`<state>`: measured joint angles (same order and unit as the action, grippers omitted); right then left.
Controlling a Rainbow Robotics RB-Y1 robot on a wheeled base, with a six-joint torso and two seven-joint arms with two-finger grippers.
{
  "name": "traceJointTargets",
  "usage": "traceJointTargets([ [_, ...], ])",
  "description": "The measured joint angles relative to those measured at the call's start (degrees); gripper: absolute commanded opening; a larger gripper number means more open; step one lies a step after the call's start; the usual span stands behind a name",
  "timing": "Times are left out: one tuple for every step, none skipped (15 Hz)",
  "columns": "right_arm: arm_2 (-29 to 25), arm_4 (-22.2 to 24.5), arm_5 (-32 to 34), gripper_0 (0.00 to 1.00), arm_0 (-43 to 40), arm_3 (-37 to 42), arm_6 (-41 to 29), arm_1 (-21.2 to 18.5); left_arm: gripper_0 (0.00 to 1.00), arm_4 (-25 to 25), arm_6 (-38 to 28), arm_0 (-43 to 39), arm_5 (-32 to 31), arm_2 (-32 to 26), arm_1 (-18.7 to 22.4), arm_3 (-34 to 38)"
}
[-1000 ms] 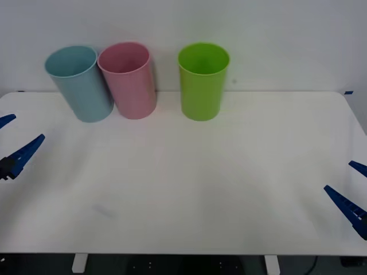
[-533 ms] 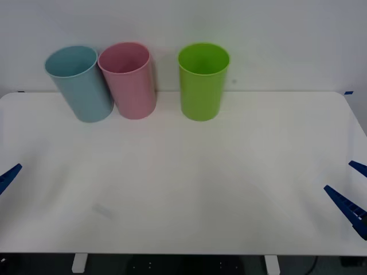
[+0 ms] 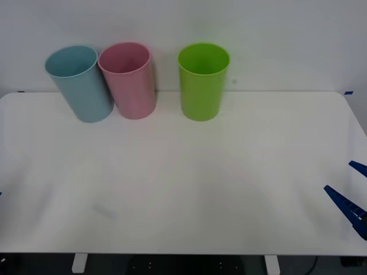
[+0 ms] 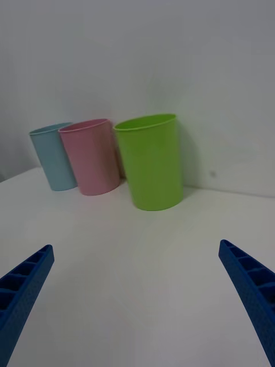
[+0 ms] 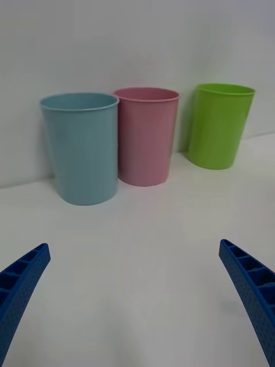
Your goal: Grasp the object on the table and drop it into the matching bin: aluminum can to the light blue bin, PET bottle to the pink bin.
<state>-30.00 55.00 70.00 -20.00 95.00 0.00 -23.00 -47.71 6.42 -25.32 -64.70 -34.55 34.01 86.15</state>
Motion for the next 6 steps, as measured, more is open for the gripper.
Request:
traceJointTargets([
  [0.0,0.0,0.0,1.00,0.0,0.0,0.0,0.0,1.00,0.1,0.1,-0.7,0.0,-0.1,0.0,0.0],
  [0.0,0.0,0.0,1.00,0.0,0.0,0.0,0.0,1.00,0.2,0.2,-1.2,0.0,-0.1,0.0,0.0],
  [0.0,0.0,0.0,1.00,0.0,0.0,0.0,0.0,1.00,0.2,0.1,-1.5,0.0,-0.2,0.0,0.0],
  [0.0,0.0,0.0,1.00,0.0,0.0,0.0,0.0,1.00,0.3,0.1,-1.7,0.0,-0.2,0.0,0.0],
  [0.0,0.0,0.0,1.00,0.0,0.0,0.0,0.0,1.00,0.3,0.0,-1.7,0.0,-0.2,0.0,0.0],
  [0.0,0.0,0.0,1.00,0.0,0.0,0.0,0.0,1.00,0.3,0.0,-1.8,0.0,-0.1,0.0,0.0],
])
